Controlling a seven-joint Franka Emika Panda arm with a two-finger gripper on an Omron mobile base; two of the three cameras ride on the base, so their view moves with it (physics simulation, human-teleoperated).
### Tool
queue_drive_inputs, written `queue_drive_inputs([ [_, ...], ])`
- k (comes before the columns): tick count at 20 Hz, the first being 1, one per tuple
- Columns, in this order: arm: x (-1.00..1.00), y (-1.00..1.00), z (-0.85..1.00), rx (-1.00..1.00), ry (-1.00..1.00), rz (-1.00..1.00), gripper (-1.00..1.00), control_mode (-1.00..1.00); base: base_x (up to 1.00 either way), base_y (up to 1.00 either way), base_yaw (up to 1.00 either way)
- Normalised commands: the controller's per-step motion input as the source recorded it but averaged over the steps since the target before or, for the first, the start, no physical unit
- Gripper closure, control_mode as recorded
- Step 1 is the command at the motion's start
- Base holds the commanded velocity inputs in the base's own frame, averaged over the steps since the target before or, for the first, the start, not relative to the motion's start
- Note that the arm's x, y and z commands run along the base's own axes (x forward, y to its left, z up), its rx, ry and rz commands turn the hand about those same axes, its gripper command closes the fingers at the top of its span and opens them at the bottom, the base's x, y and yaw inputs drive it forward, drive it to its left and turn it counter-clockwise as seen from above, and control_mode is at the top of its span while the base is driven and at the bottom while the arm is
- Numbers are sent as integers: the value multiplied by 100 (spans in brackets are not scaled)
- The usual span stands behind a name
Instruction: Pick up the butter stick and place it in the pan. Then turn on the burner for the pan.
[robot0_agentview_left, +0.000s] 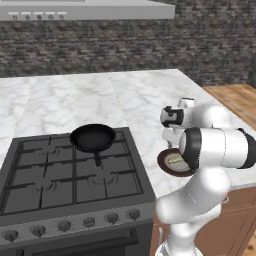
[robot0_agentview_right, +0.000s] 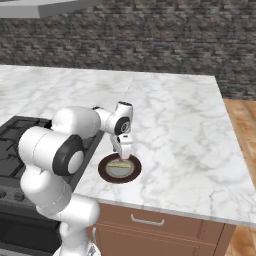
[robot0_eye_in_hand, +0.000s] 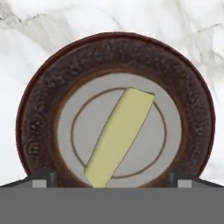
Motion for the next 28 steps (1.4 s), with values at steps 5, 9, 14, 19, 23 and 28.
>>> queue_drive_inputs([
  [5, 16, -4, -43, 0, 2, -3, -100, -100, 0, 0, 0],
  [9, 3, 0, -26, 0, 1, -1, -100, -100, 0, 0, 0],
  [14, 0, 0, -17, 0, 1, -4, -100, -100, 0, 0, 0],
  [19, -2, 0, -11, 0, 0, -5, -100, -100, 0, 0, 0],
  [23, -15, 0, -13, 0, 0, -5, -100, -100, 0, 0, 0],
  [28, -31, 0, -7, 0, 0, -4, -100, -100, 0, 0, 0],
])
